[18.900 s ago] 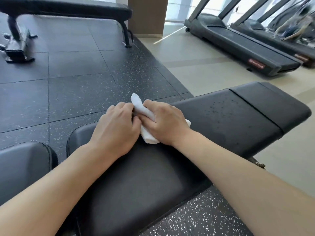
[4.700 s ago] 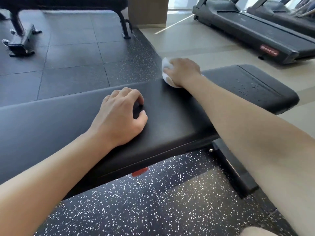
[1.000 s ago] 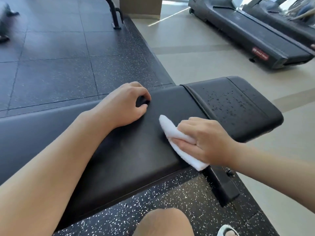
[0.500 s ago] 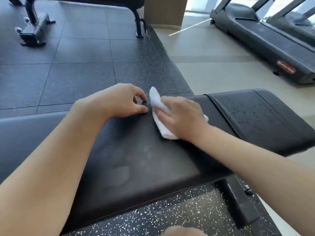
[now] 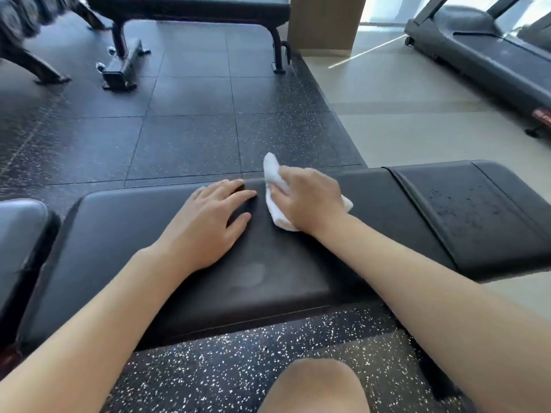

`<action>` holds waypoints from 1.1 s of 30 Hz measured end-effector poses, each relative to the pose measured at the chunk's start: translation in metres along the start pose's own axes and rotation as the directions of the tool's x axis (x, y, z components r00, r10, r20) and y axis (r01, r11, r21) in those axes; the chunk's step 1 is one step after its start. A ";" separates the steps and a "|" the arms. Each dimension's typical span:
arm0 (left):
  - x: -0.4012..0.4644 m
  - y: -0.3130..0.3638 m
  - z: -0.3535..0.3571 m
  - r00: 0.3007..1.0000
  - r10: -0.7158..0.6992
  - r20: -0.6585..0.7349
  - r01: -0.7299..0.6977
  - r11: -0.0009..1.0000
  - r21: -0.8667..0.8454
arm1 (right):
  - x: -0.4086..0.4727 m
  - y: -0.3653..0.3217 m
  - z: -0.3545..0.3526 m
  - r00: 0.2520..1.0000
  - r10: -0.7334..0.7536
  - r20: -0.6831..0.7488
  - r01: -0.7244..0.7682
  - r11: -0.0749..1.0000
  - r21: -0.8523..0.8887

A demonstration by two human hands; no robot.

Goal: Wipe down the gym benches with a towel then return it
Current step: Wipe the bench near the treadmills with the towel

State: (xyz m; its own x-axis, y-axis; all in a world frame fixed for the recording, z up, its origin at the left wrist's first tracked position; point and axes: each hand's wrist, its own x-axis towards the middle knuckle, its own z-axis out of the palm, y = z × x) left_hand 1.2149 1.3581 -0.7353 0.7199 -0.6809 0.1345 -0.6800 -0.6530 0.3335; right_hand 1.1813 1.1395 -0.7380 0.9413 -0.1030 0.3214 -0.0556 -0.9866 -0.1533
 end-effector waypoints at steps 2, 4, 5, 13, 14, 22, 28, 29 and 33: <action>-0.013 -0.002 -0.004 1.000 -0.020 -0.006 0.020 1.000 -0.012 | -0.019 -0.034 0.005 0.990 -0.142 -0.014 0.143 0.989 0.029; -0.023 -0.001 -0.008 0.999 -0.046 -0.010 0.046 0.999 -0.008 | -0.035 -0.038 -0.001 0.970 -0.241 -0.011 0.241 0.970 0.037; -0.026 0.000 -0.008 0.998 -0.060 -0.010 0.060 0.998 0.002 | -0.037 -0.025 -0.006 0.963 -0.267 -0.013 0.268 0.963 0.036; 0.001 0.032 -0.004 1.000 -0.030 0.005 0.030 0.999 0.017 | 0.010 0.102 -0.035 0.966 0.250 0.065 -0.247 0.968 -0.054; 0.007 0.038 -0.003 1.000 -0.021 0.012 0.021 1.000 0.008 | 0.002 0.091 -0.030 0.977 0.208 0.038 -0.207 0.978 -0.033; 0.061 0.100 0.023 0.984 0.140 0.114 -0.140 0.990 -0.010 | -0.107 0.080 -0.060 0.962 -0.265 -0.059 0.270 0.956 0.115; 0.110 0.170 0.054 0.914 0.369 0.169 -0.358 0.929 -0.093 | -0.170 0.140 -0.091 0.989 -0.130 -0.073 0.126 0.991 -0.052; 0.118 0.180 0.058 0.902 0.395 0.173 -0.381 0.918 -0.111 | -0.174 0.147 -0.096 0.988 -0.141 -0.069 0.135 0.987 -0.086; 0.146 0.202 0.069 0.884 0.441 0.154 -0.420 0.895 -0.150 | -0.183 0.172 -0.106 0.986 -0.115 -0.122 0.101 0.988 -0.113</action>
State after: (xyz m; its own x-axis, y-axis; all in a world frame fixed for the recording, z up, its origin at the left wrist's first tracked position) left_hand 1.1729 1.1042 -0.7129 0.3155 -0.9411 0.1218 -0.8900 -0.2490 0.3819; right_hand 0.9641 0.9748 -0.7240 0.8938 -0.0037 0.4484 0.0027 -0.9999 -0.0137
